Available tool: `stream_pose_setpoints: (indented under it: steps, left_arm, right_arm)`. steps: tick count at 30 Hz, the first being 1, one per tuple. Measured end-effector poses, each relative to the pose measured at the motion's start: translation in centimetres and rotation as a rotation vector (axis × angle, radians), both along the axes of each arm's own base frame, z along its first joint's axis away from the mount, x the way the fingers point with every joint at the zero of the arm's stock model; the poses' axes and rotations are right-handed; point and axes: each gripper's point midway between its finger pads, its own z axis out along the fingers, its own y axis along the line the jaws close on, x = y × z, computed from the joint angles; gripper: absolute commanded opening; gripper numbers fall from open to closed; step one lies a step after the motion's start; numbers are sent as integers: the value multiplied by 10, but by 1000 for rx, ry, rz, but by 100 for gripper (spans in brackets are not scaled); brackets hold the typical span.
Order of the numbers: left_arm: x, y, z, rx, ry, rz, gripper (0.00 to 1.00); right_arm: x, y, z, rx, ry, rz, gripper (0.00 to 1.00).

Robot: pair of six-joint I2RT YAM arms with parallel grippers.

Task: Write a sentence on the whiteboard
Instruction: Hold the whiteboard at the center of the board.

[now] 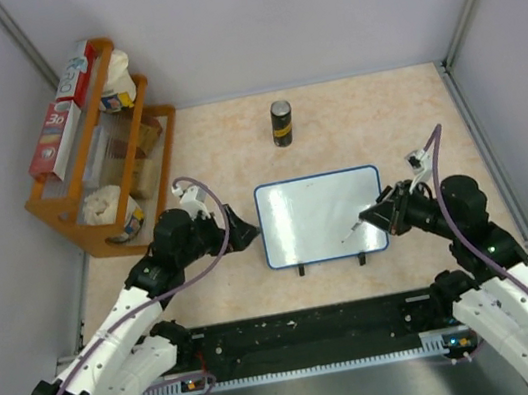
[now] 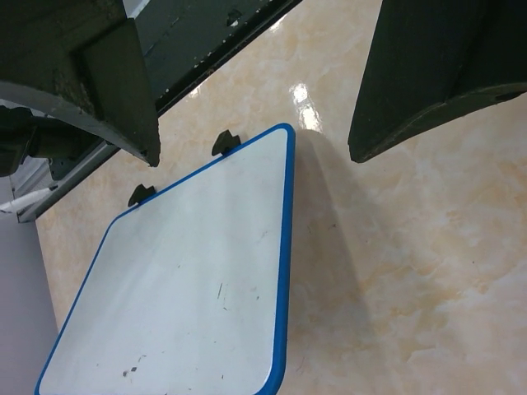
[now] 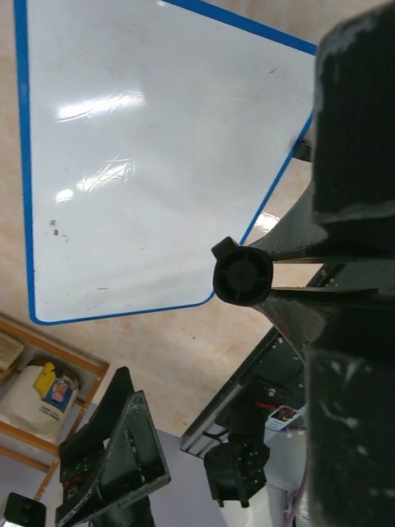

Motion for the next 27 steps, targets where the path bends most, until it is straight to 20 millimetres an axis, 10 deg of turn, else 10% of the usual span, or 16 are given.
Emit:
stream_pose_setpoints:
  steps: [16, 27]
  left_arm:
    - [25, -1, 39, -98, -128, -142, 99]
    - [23, 5, 38, -153, -186, -158, 99]
  right_arm:
    - [87, 30, 6, 31, -87, 9, 0]
    - [87, 27, 16, 29, -141, -1, 0]
